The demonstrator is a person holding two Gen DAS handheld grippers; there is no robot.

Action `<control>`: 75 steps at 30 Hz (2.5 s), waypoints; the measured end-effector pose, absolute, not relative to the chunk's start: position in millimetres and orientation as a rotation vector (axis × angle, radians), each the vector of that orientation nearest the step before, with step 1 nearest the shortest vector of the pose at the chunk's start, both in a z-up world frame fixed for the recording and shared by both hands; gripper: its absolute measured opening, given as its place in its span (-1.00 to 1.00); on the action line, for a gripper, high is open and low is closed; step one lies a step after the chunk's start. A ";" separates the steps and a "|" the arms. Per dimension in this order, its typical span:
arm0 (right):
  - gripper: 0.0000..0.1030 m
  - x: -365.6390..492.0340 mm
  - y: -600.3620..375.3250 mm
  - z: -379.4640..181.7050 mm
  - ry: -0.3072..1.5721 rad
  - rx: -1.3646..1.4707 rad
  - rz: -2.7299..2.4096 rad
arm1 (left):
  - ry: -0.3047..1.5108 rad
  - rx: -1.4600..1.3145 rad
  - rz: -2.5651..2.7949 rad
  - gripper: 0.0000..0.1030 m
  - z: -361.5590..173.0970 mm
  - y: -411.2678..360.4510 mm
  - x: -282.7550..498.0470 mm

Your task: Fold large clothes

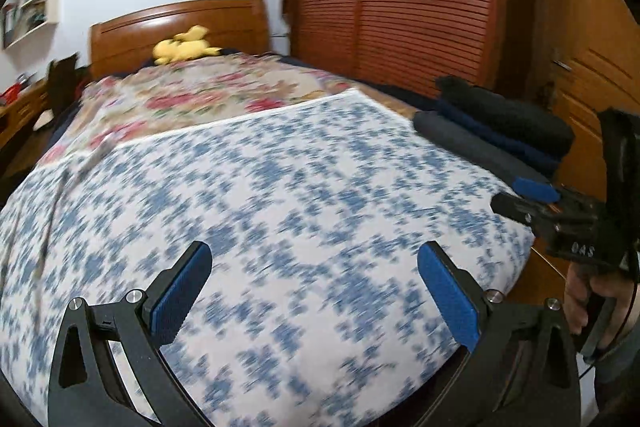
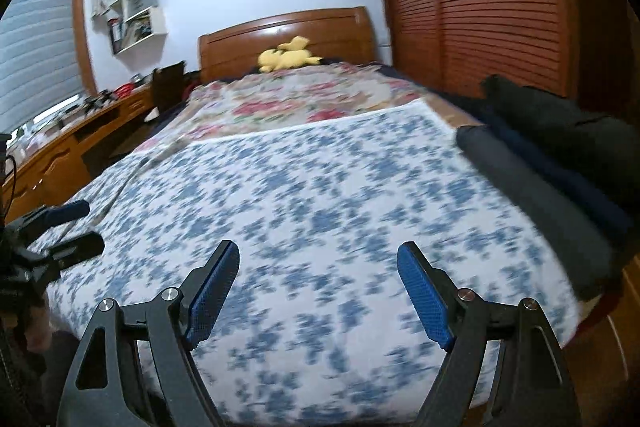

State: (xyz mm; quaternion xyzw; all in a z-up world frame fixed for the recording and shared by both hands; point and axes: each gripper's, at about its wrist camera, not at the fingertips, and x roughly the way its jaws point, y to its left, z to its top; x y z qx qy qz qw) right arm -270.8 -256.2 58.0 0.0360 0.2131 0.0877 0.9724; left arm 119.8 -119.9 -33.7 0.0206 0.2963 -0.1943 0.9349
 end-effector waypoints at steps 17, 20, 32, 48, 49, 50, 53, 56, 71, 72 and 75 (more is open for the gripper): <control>0.60 -232.3 -191.8 46.2 0.384 0.018 0.341 | 0.540 -0.033 -0.156 0.99 -16.7 -18.2 60.1; 0.60 -225.6 -188.6 48.7 0.359 0.007 0.355 | 0.516 -0.041 -0.140 0.99 -7.4 -9.7 50.3; 0.60 -218.4 -197.6 68.0 0.202 -0.012 0.338 | 0.392 -0.049 -0.118 0.99 43.3 2.7 14.0; 0.60 -217.6 -192.7 43.5 0.148 0.010 0.325 | 0.355 -0.054 -0.093 0.99 58.9 6.6 -1.3; 0.60 -219.0 -193.6 44.6 0.148 0.011 0.325 | 0.356 -0.053 -0.091 0.99 58.5 6.6 -1.2; 0.60 -220.6 -195.0 46.7 0.148 0.012 0.326 | 0.357 -0.054 -0.091 0.99 58.1 6.9 -1.2; 0.60 -224.1 -195.6 49.2 0.146 0.011 0.324 | 0.356 -0.053 -0.090 0.99 57.8 7.2 -1.1; 0.60 -223.7 -194.5 49.3 0.147 0.012 0.323 | 0.358 -0.052 -0.089 0.99 56.2 7.6 -0.2; 0.60 -229.6 -195.2 53.3 0.144 0.013 0.317 | 0.358 -0.048 -0.085 0.99 55.0 8.1 -2.4; 0.60 -229.5 -194.6 53.7 0.144 0.014 0.317 | 0.357 -0.048 -0.085 0.99 55.0 8.0 -2.4; 0.60 -229.1 -195.4 53.3 0.144 0.014 0.316 | 0.358 -0.045 -0.083 0.99 54.3 9.5 -3.1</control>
